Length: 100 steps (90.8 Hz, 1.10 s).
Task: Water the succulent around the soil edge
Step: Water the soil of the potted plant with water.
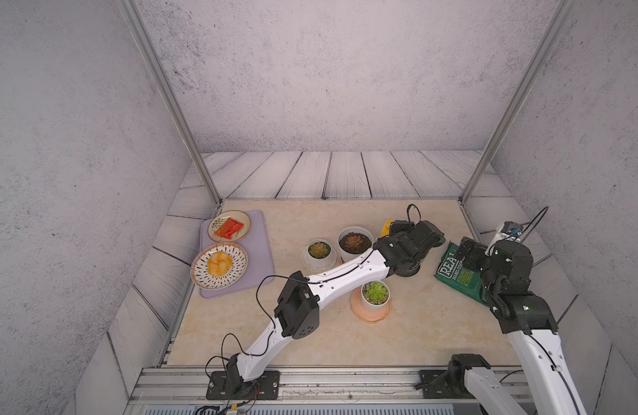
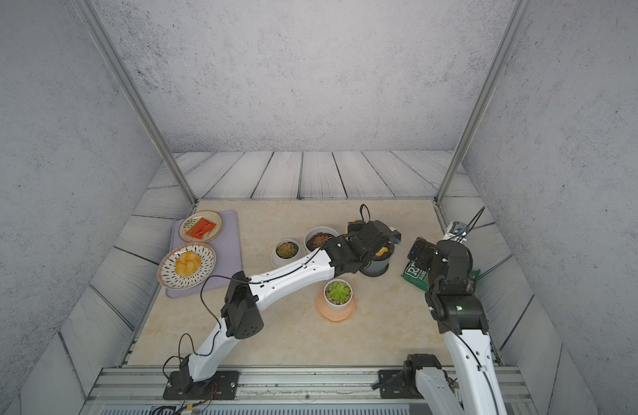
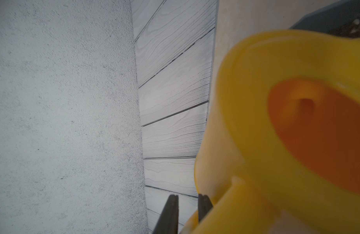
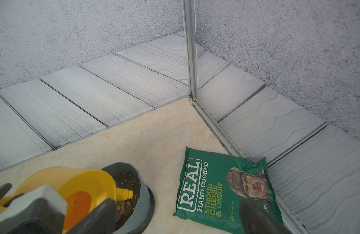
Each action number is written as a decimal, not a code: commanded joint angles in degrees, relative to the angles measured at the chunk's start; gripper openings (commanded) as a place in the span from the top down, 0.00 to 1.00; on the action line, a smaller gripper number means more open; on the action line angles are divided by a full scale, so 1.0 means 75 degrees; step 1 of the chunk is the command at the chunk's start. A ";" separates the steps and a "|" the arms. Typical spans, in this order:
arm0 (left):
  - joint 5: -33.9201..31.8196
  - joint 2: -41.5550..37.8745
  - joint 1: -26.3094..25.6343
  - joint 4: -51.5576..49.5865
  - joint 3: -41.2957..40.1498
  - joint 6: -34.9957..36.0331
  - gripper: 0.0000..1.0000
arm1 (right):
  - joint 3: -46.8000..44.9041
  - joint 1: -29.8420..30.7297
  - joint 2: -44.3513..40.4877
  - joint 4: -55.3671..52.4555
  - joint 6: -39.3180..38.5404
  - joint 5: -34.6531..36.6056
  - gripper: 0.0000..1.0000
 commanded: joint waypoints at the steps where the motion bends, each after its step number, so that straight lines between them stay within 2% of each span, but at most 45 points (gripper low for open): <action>1: -0.0047 0.0074 0.0062 0.0441 0.0276 0.0026 1.00 | -0.0055 -0.0021 -0.0060 0.0149 0.0035 0.0013 0.01; 52: -0.0292 0.0145 0.0446 0.0523 0.0397 0.0080 1.00 | -0.0055 -0.0026 -0.0022 0.0169 0.0037 -0.0085 0.01; 80: -0.0653 -0.0073 0.0494 0.0397 0.0186 -0.0040 1.00 | -0.0067 -0.0026 -0.0007 0.0161 0.0033 -0.0161 0.01; 100: -0.0901 -0.0544 0.0471 0.0384 -0.0387 -0.0283 1.00 | -0.0090 -0.0033 -0.0008 0.0173 0.0039 -0.0218 0.01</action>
